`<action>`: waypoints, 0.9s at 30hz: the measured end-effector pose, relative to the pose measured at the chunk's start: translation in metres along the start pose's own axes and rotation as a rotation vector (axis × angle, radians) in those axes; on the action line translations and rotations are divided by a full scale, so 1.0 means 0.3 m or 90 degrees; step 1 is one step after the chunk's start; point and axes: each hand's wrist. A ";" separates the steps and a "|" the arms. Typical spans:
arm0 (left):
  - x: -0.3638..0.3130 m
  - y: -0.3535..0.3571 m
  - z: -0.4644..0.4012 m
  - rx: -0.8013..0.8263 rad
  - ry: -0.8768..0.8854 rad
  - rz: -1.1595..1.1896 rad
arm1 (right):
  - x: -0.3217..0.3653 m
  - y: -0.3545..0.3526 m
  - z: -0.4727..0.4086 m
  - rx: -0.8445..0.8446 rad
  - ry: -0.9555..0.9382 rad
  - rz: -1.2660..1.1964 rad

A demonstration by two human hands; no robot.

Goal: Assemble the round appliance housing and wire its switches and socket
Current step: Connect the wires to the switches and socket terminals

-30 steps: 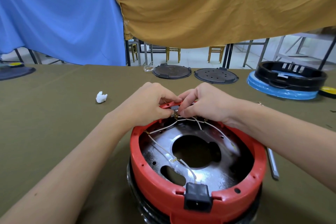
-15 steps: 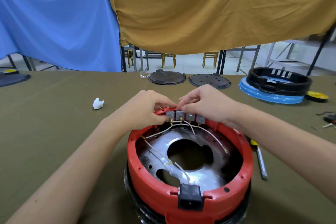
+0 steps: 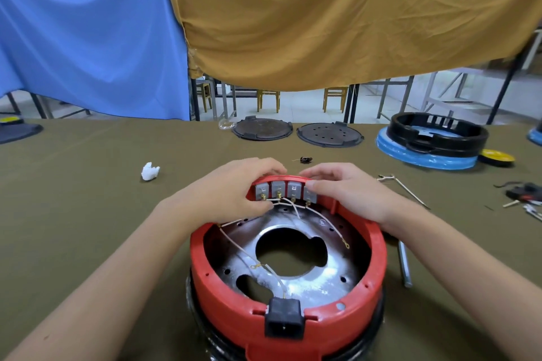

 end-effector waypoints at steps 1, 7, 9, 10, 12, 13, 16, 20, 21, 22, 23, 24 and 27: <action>-0.001 -0.002 -0.001 -0.019 0.005 0.002 | -0.003 0.000 -0.002 -0.004 -0.011 0.000; -0.011 0.009 -0.008 -0.055 0.020 -0.073 | -0.008 0.005 -0.004 -0.022 -0.025 -0.016; -0.011 0.011 -0.007 -0.063 0.015 -0.072 | -0.007 0.007 -0.002 -0.024 -0.025 -0.015; -0.010 0.011 -0.007 -0.065 0.013 -0.074 | -0.006 0.007 -0.001 -0.024 -0.025 -0.016; -0.008 0.013 -0.008 -0.063 0.007 -0.076 | -0.007 0.008 0.000 -0.022 -0.024 -0.020; -0.008 0.013 -0.009 -0.064 0.005 -0.073 | -0.007 0.009 0.002 -0.021 -0.023 -0.021; -0.007 0.011 -0.010 -0.072 0.000 -0.057 | -0.006 0.009 0.003 -0.027 -0.025 -0.022; -0.006 0.007 -0.006 -0.062 -0.008 -0.023 | -0.008 0.007 0.006 -0.037 -0.025 -0.026; -0.008 0.007 -0.006 -0.062 -0.007 -0.016 | -0.010 0.008 0.005 -0.039 -0.020 -0.036; -0.009 0.008 -0.006 -0.064 -0.007 -0.005 | -0.011 0.008 0.005 -0.033 -0.010 -0.058; -0.010 0.008 -0.006 -0.067 -0.011 0.011 | -0.012 0.005 0.005 -0.017 0.004 -0.093; -0.009 0.007 -0.005 -0.070 -0.019 0.030 | -0.012 -0.005 0.004 0.001 0.019 -0.138; 0.008 -0.004 0.003 -0.069 -0.068 0.115 | -0.017 -0.095 -0.007 -0.057 0.041 -0.299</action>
Point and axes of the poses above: each hand's wrist, its own z-axis away from the middle knuckle, its own y-axis out of the palm, x = y × z, and after that the axes turned 13 degrees about y, right-handed
